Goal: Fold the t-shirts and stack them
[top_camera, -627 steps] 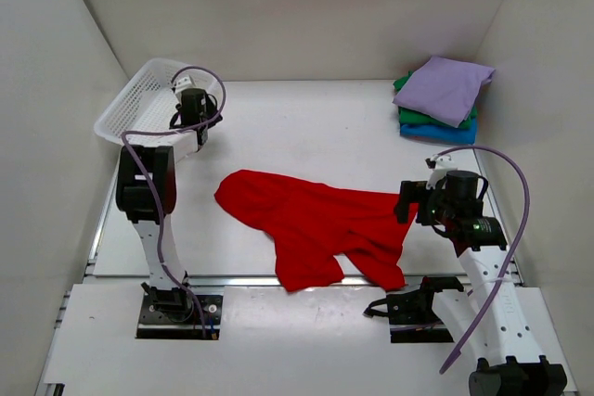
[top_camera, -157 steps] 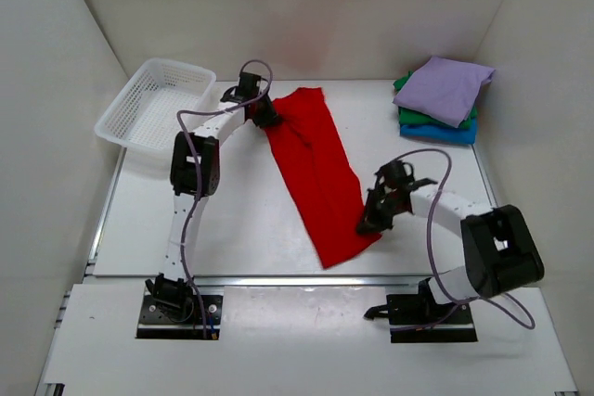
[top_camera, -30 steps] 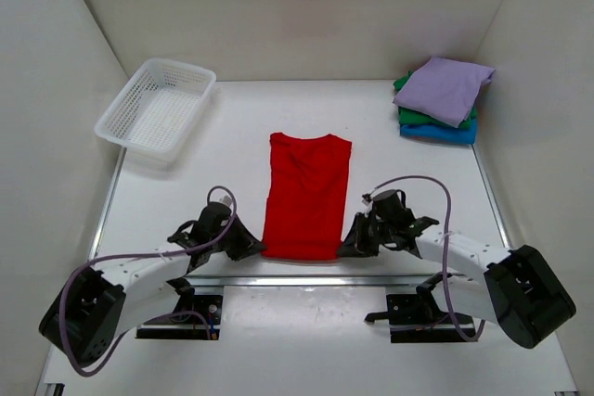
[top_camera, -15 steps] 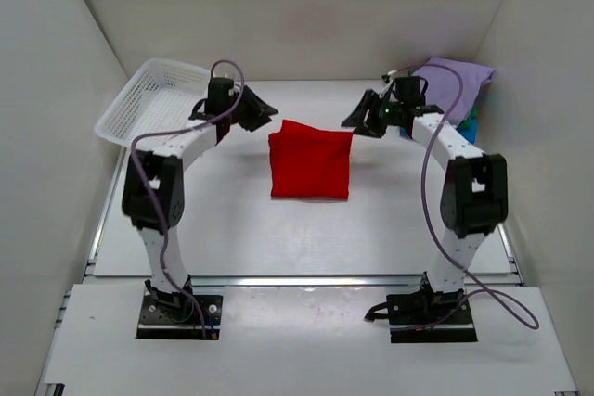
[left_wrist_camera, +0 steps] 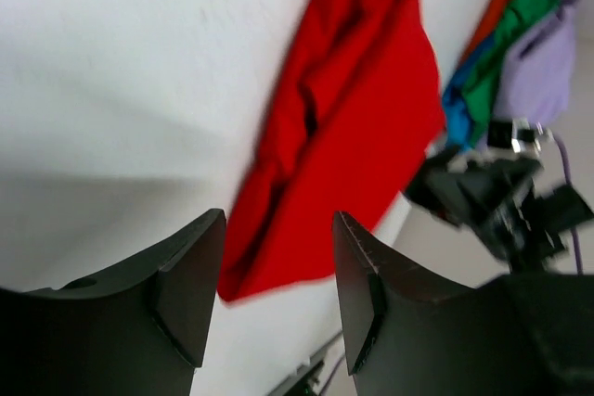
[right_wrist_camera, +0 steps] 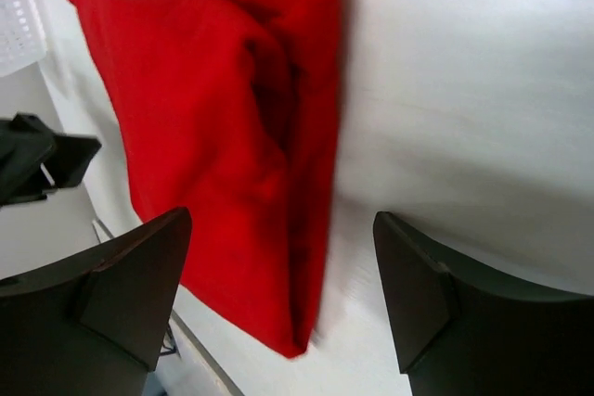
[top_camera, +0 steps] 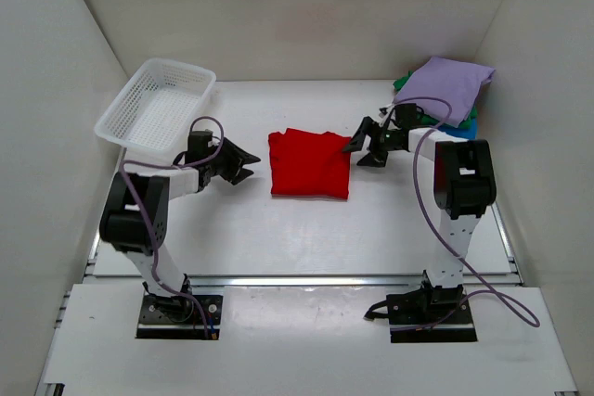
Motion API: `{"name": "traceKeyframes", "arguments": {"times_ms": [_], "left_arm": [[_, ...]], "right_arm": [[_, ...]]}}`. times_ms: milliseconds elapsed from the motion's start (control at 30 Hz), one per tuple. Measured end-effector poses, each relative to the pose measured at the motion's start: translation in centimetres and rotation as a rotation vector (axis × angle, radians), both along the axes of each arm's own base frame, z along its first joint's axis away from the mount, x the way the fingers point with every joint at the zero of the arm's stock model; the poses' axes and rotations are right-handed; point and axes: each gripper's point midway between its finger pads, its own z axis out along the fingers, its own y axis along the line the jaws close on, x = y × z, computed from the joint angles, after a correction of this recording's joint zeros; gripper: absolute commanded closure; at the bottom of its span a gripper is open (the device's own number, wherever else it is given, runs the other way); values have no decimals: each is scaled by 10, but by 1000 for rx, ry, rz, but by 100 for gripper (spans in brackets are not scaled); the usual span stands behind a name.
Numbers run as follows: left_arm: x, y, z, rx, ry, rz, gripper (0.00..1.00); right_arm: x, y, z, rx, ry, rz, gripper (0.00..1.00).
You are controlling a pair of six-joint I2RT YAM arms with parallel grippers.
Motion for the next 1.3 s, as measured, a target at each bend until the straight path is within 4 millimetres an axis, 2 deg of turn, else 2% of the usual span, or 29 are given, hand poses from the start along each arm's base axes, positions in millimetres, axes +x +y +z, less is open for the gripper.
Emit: {"name": "traceKeyframes", "arguments": {"times_ms": [67, 133, 167, 200, 233, 300, 333, 433, 567, 667, 733, 833, 967, 1067, 1300], "left_arm": [[-17, -1, 15, -32, -37, -2, 39], [-28, 0, 32, -54, -81, 0, 39], [-33, 1, 39, -61, -99, -1, 39], [-35, 1, 46, -65, -120, -2, 39], [-36, 2, 53, -69, -138, -2, 39], [-36, 6, 64, -75, -169, 3, 39], [-35, 8, 67, -76, -179, 7, 39], [-33, 13, 71, -77, -192, 15, 39], [-35, 15, 69, -81, -188, 17, 39], [-38, 11, 64, -89, -176, 5, 40], [-39, 7, 61, -96, -172, -5, 40], [-41, 4, 56, -98, -162, -15, 40], [-42, 4, 53, -97, -154, -16, 39], [-42, 4, 53, -96, -160, -19, 39], [-46, 3, 46, -91, -145, -23, 40]], "right_arm": [[8, 13, 0, 20, -11, 32, 24], [22, 33, 0, 44, -28, 78, 32], [28, 44, -1, 53, -40, 105, 53], [35, 56, -3, 54, -50, 133, 91], [40, 65, -8, 46, -59, 158, 99], [41, 82, -22, 49, -22, 199, 100], [41, 87, -22, 56, -6, 221, 100], [48, 87, -18, -48, -16, 251, 100], [66, 60, -13, -265, -105, 257, 100], [78, 23, -6, -424, -180, 255, 100], [87, -5, 6, -527, -228, 246, 100], [107, -37, 38, -617, -301, 219, 100], [139, -73, 92, -670, -427, 144, 100], [150, -101, 124, -699, -493, 91, 100], [160, -164, 167, -743, -554, -19, 100]]}}
